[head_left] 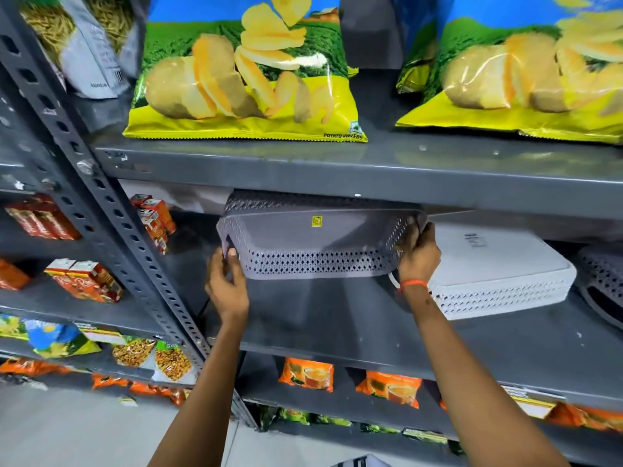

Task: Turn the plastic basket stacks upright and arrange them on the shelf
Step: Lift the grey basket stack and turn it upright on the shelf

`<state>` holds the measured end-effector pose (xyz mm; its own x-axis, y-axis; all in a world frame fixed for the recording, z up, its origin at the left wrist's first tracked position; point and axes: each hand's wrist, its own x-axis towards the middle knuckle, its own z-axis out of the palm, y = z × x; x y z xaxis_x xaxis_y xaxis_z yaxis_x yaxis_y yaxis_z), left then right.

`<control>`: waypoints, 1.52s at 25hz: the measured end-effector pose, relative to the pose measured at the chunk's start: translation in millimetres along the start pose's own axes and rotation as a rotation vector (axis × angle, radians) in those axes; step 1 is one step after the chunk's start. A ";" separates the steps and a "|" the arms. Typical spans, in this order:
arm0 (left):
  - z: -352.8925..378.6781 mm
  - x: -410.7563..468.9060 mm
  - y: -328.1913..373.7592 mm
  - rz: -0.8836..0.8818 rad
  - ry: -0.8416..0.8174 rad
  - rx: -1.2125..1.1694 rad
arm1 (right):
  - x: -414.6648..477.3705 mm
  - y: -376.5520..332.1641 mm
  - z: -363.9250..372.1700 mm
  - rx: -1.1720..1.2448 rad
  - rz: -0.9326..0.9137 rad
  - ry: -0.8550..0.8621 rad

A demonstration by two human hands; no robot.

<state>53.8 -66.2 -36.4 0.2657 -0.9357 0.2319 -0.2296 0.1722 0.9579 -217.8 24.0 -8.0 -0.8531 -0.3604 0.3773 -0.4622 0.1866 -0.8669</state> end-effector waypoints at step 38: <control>-24.4 -4.5 -4.8 0.238 -0.888 0.759 | -109.8 56.9 -4.2 -0.571 -0.758 -0.440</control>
<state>76.6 -55.2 -38.0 -0.5306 -0.8424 -0.0943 -0.7601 0.4236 0.4928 -151.4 78.1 -97.4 -0.1814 -0.8429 0.5066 -0.9827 0.1354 -0.1266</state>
